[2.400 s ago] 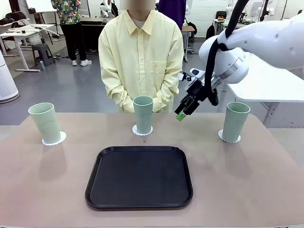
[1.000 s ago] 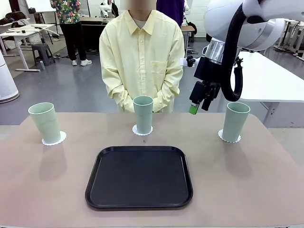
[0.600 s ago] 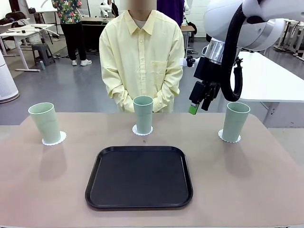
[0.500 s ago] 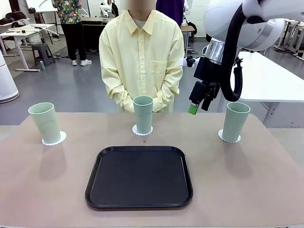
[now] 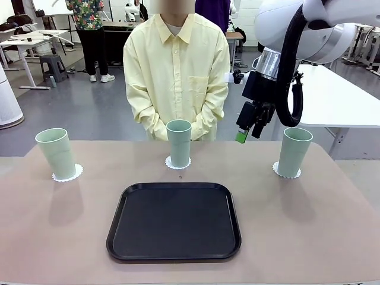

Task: Place coasters on the table and set cups on them.
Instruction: Take one Reusable plastic cup from the Flat Tray and place it on a coaster set by the human.

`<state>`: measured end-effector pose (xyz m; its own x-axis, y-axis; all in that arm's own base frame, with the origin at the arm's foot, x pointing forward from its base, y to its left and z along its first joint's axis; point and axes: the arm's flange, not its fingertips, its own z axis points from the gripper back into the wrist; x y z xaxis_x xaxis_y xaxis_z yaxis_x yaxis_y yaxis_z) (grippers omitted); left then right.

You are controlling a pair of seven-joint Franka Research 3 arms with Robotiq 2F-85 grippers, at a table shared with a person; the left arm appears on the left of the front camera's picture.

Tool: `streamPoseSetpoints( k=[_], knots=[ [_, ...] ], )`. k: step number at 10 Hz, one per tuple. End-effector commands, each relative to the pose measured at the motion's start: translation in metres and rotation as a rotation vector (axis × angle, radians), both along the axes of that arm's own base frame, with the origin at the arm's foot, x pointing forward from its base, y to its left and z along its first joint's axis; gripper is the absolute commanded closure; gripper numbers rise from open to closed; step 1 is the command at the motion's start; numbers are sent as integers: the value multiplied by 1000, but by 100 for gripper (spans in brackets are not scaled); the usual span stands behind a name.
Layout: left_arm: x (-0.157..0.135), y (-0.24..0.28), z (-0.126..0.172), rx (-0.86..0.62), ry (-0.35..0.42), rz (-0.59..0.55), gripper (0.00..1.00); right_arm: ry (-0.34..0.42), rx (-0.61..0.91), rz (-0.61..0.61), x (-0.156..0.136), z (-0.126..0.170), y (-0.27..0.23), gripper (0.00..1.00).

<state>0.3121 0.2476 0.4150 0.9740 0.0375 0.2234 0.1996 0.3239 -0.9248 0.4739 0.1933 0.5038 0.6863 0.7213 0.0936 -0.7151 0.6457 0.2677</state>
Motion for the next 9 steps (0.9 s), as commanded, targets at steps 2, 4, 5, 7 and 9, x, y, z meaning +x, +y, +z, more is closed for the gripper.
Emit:
streamPoseSetpoints(
  k=[2, 4, 5, 7, 9],
  knots=[
    [-3, 1, 1, -1, -2, -3, 0, -46, 81, -112, -26, 3, -30, 0],
    [-3, 1, 1, -1, -2, -3, 0, -35, 283, -255, -55, -2, -97, 0],
    [-3, 1, 1, -1, -2, -3, 0, 16, 376, -314, -67, -7, -134, 0],
    [-3, 1, 1, -1, -2, -3, 0, 80, 500, -409, -85, -18, -192, 0],
    [-3, 1, 1, -1, -2, -3, 0, 111, 670, -470, -103, -32, -247, 0]
  ],
)
